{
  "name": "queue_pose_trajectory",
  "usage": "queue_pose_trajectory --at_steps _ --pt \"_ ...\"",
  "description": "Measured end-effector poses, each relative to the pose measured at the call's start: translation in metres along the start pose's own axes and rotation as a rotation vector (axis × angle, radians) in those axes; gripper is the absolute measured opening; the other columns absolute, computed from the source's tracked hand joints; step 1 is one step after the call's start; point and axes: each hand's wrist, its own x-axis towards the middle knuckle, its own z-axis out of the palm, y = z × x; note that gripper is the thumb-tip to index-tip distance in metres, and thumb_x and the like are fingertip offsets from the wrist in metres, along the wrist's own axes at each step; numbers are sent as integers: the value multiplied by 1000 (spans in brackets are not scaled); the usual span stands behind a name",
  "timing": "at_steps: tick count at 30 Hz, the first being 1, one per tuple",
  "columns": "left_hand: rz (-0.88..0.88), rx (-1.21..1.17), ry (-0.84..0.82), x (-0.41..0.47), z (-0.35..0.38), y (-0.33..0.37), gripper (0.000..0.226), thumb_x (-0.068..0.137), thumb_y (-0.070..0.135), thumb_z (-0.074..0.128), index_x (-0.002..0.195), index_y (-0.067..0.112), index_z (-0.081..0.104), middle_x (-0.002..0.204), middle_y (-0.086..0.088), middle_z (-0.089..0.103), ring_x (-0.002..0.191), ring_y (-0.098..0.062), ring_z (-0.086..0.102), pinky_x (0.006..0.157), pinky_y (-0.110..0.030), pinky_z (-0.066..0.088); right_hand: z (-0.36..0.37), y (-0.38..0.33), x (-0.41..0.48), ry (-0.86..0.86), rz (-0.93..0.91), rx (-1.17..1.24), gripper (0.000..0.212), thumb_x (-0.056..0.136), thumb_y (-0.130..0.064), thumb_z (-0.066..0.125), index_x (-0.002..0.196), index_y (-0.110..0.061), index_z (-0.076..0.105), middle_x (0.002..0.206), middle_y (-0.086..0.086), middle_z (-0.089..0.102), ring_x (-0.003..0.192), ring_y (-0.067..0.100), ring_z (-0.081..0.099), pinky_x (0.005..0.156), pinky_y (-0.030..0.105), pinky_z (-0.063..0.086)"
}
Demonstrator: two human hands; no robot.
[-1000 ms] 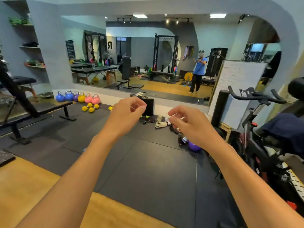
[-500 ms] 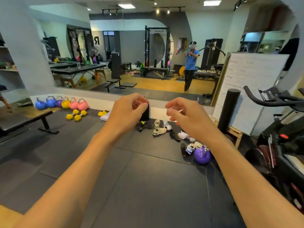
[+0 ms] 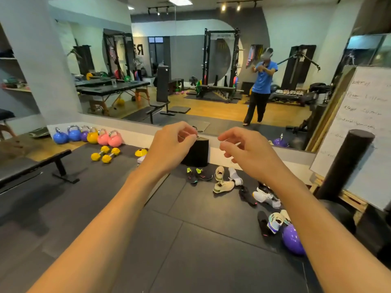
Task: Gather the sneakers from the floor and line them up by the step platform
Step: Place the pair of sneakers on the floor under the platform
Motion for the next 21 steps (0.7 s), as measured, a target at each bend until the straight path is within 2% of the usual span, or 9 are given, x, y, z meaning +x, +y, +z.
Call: queue_pose_trajectory --at_steps 6,14,19,21 --pt "34 -44 -20 145 28 -76 14 92 26 56 98 25 68 93 13 65 85 5 56 68 -11 38 23 50 134 14 55 -80 11 95 -27 55 100 -35 59 93 -13 66 83 4 64 71 26 55" --pt "90 -45 -70 307 95 -172 15 93 26 56 100 24 68 92 11 66 85 4 57 69 -12 40 55 147 297 47 92 -46 11 94 -25 56 98 -35 60 91 -12 66 82 5 65 77 34 56" --pt "29 -22 -76 409 129 -234 14 92 25 56 98 23 68 91 11 66 85 2 59 72 -17 46 86 211 413 16 113 -8 14 95 -23 56 105 -28 62 97 -6 66 91 11 63 82 38 56" --pt "5 -15 -56 447 136 -259 14 92 25 56 96 23 69 90 11 66 84 3 58 71 -14 45 99 228 459 0 108 -3 15 95 -22 55 108 -26 63 98 -5 66 92 10 63 83 38 55"
